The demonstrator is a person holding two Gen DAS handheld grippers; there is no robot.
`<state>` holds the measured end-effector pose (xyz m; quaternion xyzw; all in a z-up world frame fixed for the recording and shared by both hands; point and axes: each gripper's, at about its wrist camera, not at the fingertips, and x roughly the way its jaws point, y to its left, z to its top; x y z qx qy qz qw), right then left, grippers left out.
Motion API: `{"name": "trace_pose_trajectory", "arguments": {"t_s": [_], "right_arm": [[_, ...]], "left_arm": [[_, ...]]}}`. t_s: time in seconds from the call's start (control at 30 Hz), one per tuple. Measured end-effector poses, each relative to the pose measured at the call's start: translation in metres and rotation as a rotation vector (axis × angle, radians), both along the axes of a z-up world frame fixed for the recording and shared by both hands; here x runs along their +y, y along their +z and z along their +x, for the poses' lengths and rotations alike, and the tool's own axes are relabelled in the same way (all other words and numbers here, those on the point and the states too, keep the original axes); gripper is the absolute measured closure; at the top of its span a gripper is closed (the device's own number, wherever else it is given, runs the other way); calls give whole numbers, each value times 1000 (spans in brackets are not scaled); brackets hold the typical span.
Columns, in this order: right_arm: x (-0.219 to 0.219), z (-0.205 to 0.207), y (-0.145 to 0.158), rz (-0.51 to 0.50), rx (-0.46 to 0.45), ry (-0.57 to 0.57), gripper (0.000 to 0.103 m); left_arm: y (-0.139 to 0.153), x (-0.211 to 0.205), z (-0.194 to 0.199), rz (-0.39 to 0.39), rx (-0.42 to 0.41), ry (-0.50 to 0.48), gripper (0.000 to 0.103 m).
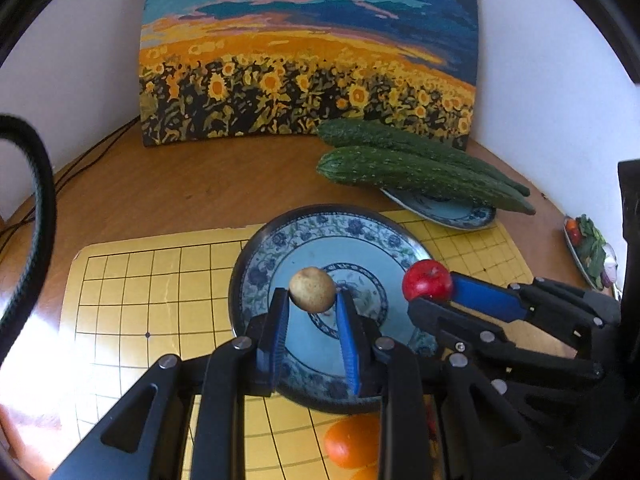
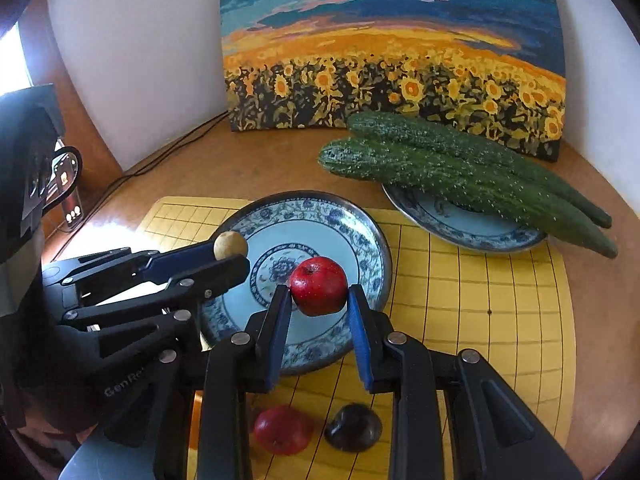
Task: Organize fruits
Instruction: 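Carry the potato with the left tool while the right tool carries the apple over the plate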
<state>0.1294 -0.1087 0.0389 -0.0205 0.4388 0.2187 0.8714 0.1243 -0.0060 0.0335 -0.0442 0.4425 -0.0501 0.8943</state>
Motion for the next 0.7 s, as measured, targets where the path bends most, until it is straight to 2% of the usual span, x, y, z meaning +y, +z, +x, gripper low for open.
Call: {"name": "trace_pose_trajectory", "arguments": {"t_s": [0.37, 0.7], "right_arm": [[5, 17, -15, -14, 21, -7, 73], [2, 16, -16, -1, 14, -16, 73]], "left_arm": [[-12, 4, 11, -4, 16, 5, 78], [-16, 4, 12, -9, 26, 8, 78]]}}
